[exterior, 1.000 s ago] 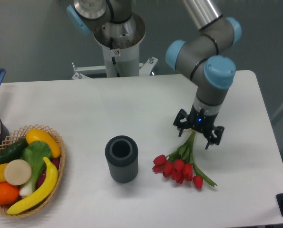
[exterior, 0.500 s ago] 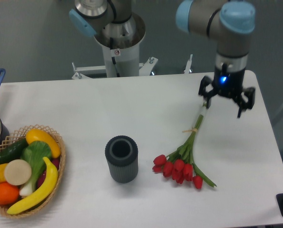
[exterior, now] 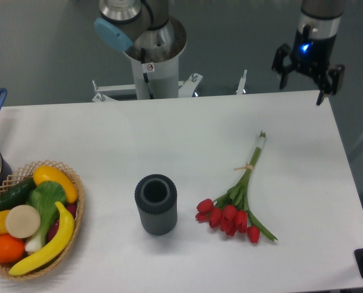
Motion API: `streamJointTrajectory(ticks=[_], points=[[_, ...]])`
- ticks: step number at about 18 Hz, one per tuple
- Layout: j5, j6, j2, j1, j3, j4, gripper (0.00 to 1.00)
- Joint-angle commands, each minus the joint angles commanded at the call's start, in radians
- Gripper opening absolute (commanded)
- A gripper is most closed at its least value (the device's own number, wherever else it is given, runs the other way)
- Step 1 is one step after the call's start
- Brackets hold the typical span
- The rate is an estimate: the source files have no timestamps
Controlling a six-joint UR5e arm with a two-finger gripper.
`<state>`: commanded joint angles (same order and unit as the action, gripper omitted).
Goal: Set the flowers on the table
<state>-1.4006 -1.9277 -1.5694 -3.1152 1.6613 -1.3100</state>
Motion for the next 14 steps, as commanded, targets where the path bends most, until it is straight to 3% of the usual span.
streamJointTrajectory(ticks=[5,9,14], points=[[0.011,-0.065,0.028,-0.058,-0.006,-0.087,1.00],[0.021,-0.187,0.049,-0.134,0.014,-0.117,1.00],[0.022,-0.205,0.054,-0.146,0.015,-0.130,1.00]])
